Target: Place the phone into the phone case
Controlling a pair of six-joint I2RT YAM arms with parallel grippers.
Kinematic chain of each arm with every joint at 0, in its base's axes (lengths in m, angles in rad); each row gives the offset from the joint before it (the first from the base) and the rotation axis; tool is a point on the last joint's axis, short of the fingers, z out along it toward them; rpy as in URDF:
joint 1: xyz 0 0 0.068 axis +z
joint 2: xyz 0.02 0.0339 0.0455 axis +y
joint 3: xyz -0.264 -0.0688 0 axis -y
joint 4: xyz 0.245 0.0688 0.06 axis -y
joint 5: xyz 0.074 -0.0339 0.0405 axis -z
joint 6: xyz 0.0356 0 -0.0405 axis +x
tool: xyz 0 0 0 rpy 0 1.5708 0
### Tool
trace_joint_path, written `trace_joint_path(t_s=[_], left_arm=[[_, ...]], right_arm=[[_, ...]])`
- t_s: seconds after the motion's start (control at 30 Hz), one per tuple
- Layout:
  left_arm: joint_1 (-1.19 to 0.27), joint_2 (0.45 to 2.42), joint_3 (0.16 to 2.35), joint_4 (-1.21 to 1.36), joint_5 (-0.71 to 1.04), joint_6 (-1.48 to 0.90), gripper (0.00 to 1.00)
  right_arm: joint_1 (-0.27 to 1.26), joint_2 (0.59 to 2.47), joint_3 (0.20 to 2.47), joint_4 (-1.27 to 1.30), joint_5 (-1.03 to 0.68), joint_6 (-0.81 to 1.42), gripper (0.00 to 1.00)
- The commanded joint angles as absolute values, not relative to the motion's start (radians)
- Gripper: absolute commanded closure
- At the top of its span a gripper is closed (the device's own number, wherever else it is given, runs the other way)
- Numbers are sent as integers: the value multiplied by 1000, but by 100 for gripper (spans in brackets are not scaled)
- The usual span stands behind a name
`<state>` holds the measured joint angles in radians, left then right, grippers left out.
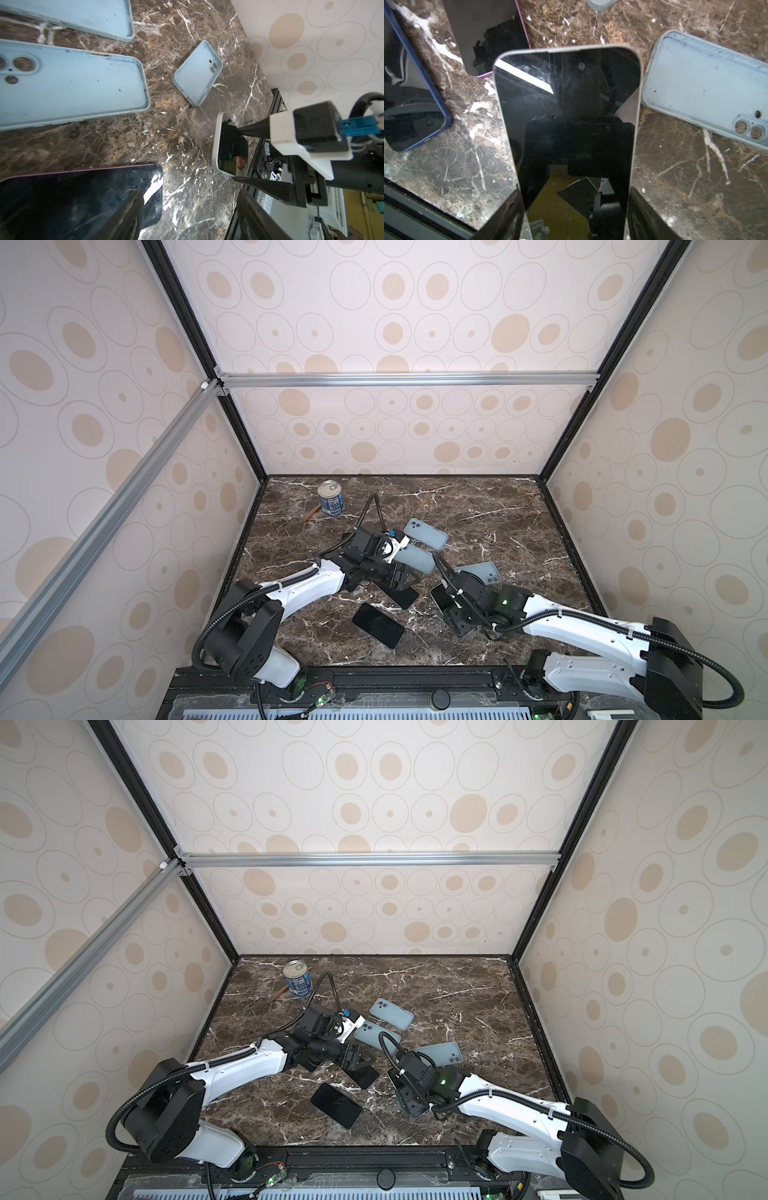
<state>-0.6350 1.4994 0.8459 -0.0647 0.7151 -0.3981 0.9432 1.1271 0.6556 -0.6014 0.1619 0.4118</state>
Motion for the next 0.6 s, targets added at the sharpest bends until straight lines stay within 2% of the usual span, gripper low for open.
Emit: trace_joint_path(t_s=[0.0, 0.47, 0.57], left_arm=[[-649, 1524, 909, -42, 782, -437, 29], [-667, 1611, 962, -46, 852, -493, 35], [-670, 1606, 953, -45, 865, -497, 38]], right_arm=[[952, 1105, 666, -569, 179, 381, 44], [952, 1140, 729, -459, 122, 293, 44], [953, 1143, 727, -428, 113, 283, 44]])
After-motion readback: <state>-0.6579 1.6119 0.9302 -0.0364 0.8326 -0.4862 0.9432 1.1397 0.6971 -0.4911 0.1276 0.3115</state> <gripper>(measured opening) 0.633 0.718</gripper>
